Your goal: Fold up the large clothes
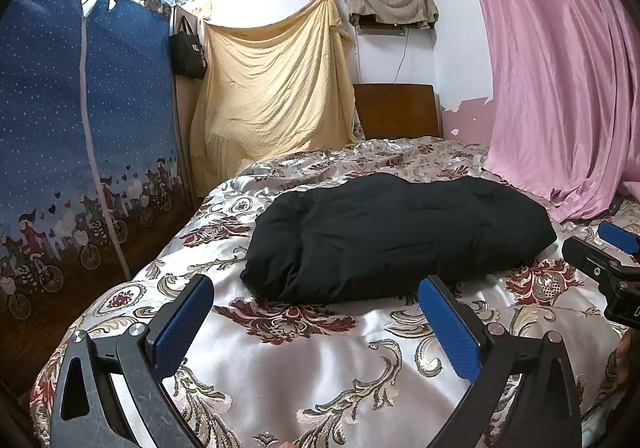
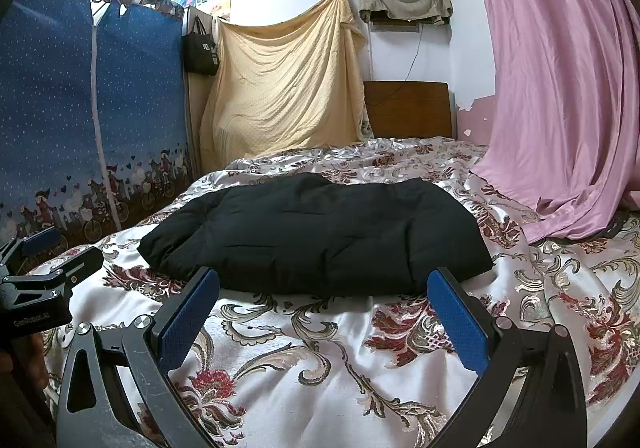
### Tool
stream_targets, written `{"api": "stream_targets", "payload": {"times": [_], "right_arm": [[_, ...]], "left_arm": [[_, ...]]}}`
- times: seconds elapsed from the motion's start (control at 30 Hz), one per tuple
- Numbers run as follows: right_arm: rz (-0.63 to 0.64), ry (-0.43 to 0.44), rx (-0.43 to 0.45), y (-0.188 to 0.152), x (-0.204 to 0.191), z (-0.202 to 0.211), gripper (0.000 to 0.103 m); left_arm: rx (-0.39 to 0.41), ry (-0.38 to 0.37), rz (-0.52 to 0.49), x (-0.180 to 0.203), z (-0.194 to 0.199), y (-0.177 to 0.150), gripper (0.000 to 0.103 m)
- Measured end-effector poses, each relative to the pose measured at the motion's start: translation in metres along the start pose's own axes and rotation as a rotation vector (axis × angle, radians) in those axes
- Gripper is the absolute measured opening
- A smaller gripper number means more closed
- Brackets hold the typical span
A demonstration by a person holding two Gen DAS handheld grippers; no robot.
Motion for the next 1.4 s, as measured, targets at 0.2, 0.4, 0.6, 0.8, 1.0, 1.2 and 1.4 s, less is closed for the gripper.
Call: {"api": "stream_targets", "payload": {"times": [0.2, 0.4, 0.6, 0.8, 1.0, 1.2, 1.4], "right_arm": [[0.000, 0.001, 0.001, -0.0004, 0.0004, 0.0001, 0.102], [0.000, 0.001, 0.001, -0.0008, 0.0004, 0.0000, 0.102], [0.000, 0.001, 0.002, -0.0013, 0.0001, 0.0000, 0.102], [-0.001, 0.001, 0.002, -0.0017, 0.0003, -0.0001, 0.102], [0.000, 0.001, 0.004, -0.0012, 0.0000, -0.0004, 0.102], [0.000, 0.000, 0.003, -0.0020, -0.0001, -0.0010, 0.102], [-0.001, 0.001, 0.004, -0.0024, -0.0002, -0.0014, 0.102]], "left_arm": [[0.001, -0.001, 0.001, 0.0005, -0.0001, 0.0007, 0.103], [0.002, 0.000, 0.001, 0.0009, 0.0001, 0.0004, 0.103], [0.004, 0.001, 0.002, 0.0014, 0.0005, 0.0000, 0.103], [0.004, 0.001, 0.003, 0.0017, 0.0007, -0.0005, 0.103], [0.006, 0.002, 0.002, 0.0029, 0.0013, 0.0002, 0.103], [0.008, -0.001, 0.000, 0.0037, -0.0028, 0.0030, 0.103], [0.009, 0.000, 0.002, 0.0049, -0.0011, 0.0033, 0.103]]}}
Point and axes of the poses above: each gripper's, at about its wrist camera, not at the fingertips, and z roughly against the way its jaws point, x to its right, y to its top, the point moved 9 cm from there along -z, roughly the way its jaws point, and after that the axes turned 3 degrees about -z, right-handed, at the moved point
